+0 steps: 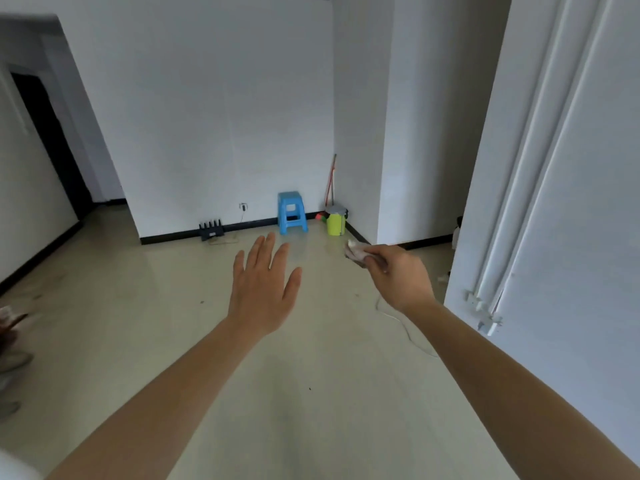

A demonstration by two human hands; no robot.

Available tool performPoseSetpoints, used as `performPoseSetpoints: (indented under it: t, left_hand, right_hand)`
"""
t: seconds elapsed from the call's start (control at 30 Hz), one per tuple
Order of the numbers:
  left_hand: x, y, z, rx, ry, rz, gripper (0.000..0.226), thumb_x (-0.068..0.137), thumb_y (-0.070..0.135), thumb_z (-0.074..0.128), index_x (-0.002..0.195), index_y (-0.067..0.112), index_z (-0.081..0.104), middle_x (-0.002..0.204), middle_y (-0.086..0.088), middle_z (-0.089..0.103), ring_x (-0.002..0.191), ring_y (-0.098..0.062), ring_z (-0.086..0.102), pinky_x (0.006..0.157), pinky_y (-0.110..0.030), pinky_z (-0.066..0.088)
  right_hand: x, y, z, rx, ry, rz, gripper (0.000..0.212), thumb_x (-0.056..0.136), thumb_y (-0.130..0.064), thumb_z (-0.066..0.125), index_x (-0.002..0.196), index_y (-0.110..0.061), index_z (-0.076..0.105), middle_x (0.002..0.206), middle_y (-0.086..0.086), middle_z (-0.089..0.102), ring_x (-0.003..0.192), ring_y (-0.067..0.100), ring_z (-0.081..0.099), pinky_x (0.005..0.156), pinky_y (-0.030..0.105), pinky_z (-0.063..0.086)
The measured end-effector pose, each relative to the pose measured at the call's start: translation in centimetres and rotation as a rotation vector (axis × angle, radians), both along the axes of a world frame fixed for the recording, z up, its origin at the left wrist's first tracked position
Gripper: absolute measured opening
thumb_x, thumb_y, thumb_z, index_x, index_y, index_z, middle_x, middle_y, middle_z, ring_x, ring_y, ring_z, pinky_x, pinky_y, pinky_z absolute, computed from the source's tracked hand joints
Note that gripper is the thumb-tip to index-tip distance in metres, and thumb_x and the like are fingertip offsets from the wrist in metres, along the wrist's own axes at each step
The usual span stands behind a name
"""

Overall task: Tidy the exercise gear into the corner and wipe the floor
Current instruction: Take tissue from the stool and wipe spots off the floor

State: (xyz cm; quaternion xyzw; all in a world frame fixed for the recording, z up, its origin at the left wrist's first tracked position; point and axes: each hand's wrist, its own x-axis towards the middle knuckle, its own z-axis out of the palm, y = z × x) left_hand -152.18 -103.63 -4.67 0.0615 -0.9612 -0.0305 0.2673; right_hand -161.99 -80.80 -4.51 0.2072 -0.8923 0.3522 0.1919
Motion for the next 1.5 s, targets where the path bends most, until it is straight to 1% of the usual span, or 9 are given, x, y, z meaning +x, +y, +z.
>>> performPoseSetpoints:
  t: [0.17, 0.4, 0.53, 0.73, 0.9, 1.17, 1.27, 1.37, 1.5]
  left_hand:
    - [-11.5, -4.6, -2.4, 0.021, -0.05, 0.004, 0.059, 0.103, 0.048, 0.019, 0.155, 0.02, 0.022, 0.165, -0.005, 0.007, 0.152, -0.02, 0.001, 0.123, -0.048, 0.005]
    - [-33.7, -11.2, -3.9, 0.006, -0.109, 0.006, 0.061, 0.102, 0.05, 0.017, 0.155, 0.019, 0.022, 0.165, -0.005, 0.008, 0.152, -0.02, 0.002, 0.123, -0.048, 0.006]
    - [-44.8, -16.6, -1.6, -0.048, -0.106, 0.017, 0.075, 0.093, 0.057, 0.001, 0.155, 0.02, 0.021, 0.165, -0.005, 0.008, 0.152, -0.02, 0.004, 0.123, -0.047, 0.009]
    - [-58.8, -28.0, -0.6, -0.052, -0.041, 0.057, 0.073, 0.095, 0.057, 0.007, 0.152, 0.017, 0.03, 0.163, -0.009, 0.019, 0.151, -0.024, 0.014, 0.121, -0.049, 0.017]
    - [-71.5, -39.3, -3.1, -0.034, -0.03, 0.101, 0.069, 0.097, 0.054, 0.014, 0.149, 0.014, 0.037, 0.16, -0.012, 0.027, 0.148, -0.028, 0.024, 0.117, -0.052, 0.026]
    - [-94.7, -55.6, -2.4, -0.03, -0.143, 0.089, 0.062, 0.102, 0.048, 0.024, 0.152, 0.014, 0.029, 0.162, -0.01, 0.021, 0.15, -0.026, 0.018, 0.118, -0.049, 0.022]
    - [-103.4, -59.2, -2.8, -0.028, -0.18, 0.054, 0.062, 0.102, 0.049, 0.022, 0.153, 0.014, 0.026, 0.163, -0.01, 0.019, 0.15, -0.025, 0.017, 0.119, -0.048, 0.022]
    - [-112.2, -62.4, -4.1, -0.029, -0.175, 0.014, 0.065, 0.101, 0.052, 0.019, 0.153, 0.015, 0.028, 0.162, -0.009, 0.021, 0.15, -0.024, 0.018, 0.119, -0.048, 0.022]
    - [-126.3, -67.2, -6.4, -0.007, -0.199, 0.011, 0.074, 0.096, 0.059, 0.009, 0.154, 0.016, 0.025, 0.163, -0.007, 0.017, 0.15, -0.023, 0.016, 0.119, -0.044, 0.018]
  right_hand:
    - [-11.4, -4.7, -2.7, 0.09, -0.02, -0.002, 0.024, 0.098, -0.035, 0.053, 0.117, -0.033, 0.068, 0.105, -0.003, 0.07, 0.09, 0.018, 0.064, 0.072, 0.03, 0.052]
    - [-33.7, -11.2, -4.5, 0.04, -0.093, -0.046, 0.025, 0.099, -0.04, 0.05, 0.114, -0.03, 0.067, 0.099, -0.003, 0.07, 0.091, 0.02, 0.063, 0.067, 0.028, 0.044]
    - [-45.9, -16.9, -2.1, 0.031, -0.119, -0.03, 0.023, 0.1, -0.036, 0.048, 0.114, -0.026, 0.064, 0.095, 0.001, 0.07, 0.077, 0.019, 0.056, 0.062, 0.028, 0.043]
    - [-61.7, -29.8, -0.7, 0.022, -0.121, 0.05, 0.023, 0.1, -0.034, 0.047, 0.113, -0.023, 0.063, 0.096, 0.002, 0.07, 0.084, 0.023, 0.063, 0.074, 0.04, 0.055]
    - [-75.5, -41.4, -3.1, 0.031, -0.077, 0.082, 0.024, 0.098, -0.034, 0.05, 0.11, -0.024, 0.069, 0.104, -0.001, 0.065, 0.083, 0.014, 0.06, 0.073, 0.035, 0.054]
    - [-96.3, -53.2, -1.8, 0.091, -0.121, -0.012, 0.024, 0.098, -0.032, 0.05, 0.107, -0.026, 0.072, 0.092, -0.005, 0.065, 0.076, 0.012, 0.054, 0.061, 0.025, 0.043]
    - [-104.1, -55.4, -1.7, 0.105, -0.118, -0.065, 0.024, 0.1, -0.031, 0.051, 0.111, -0.025, 0.072, 0.088, -0.006, 0.061, 0.074, 0.012, 0.051, 0.055, 0.02, 0.035]
    - [-113.1, -58.0, -3.4, 0.068, -0.108, -0.114, 0.024, 0.098, -0.038, 0.054, 0.109, -0.026, 0.071, 0.1, -0.004, 0.068, 0.078, 0.012, 0.055, 0.055, 0.017, 0.036]
    - [-127.4, -62.8, -7.3, 0.053, -0.134, -0.132, 0.022, 0.096, -0.036, 0.056, 0.103, -0.025, 0.073, 0.095, -0.005, 0.07, 0.076, 0.013, 0.059, 0.054, 0.017, 0.036]
